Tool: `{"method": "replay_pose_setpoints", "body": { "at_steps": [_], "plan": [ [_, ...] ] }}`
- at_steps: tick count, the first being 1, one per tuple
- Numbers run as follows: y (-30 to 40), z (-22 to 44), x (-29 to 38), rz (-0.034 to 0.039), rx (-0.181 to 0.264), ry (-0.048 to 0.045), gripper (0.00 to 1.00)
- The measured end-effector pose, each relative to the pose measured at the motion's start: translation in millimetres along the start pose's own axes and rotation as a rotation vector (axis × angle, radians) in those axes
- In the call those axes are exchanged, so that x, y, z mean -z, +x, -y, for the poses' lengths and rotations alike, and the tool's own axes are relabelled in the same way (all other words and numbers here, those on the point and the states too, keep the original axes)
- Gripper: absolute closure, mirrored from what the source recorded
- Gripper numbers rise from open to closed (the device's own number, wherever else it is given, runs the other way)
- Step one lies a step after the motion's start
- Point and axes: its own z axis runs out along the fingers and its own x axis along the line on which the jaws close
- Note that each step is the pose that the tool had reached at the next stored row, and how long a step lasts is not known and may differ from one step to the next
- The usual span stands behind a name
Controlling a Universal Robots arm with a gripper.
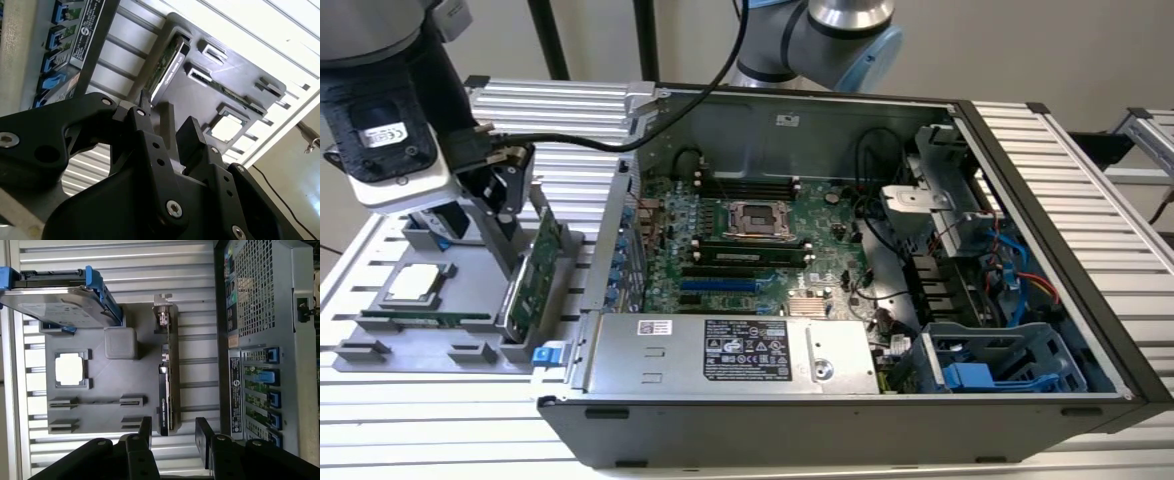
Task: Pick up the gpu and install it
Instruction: 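Pick up the gpu and move the gpu toward the slot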
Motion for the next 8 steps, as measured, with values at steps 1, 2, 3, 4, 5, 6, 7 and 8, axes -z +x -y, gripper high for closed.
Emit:
{"method": "replay_pose_setpoints", "body": {
  "at_steps": [1,2,3,4,5,6,7,8],
  "plan": [
    [0.0,0.0,-0.4,-0.0001,0.0,0.0001,0.0],
    [0.0,0.0,-0.7,0.0,0.0,0.0,0.0],
    [0.0,0.1,-1.1,0.0,0.0,0.0,0.0],
    [0.0,0.1,-1.4,-0.0001,0.0,0.0001,0.0],
    [0.0,0.1,-1.7,-0.0001,0.0,0.0001,0.0],
    [0.0,0.1,-2.1,0.0,0.0,0.0,0.0],
    [0.0,0.2,-2.4,0.0,0.0,0.0,0.0],
    [0.0,0.2,-2.7,0.0,0.0,0.0,0.0]
  ]
}}
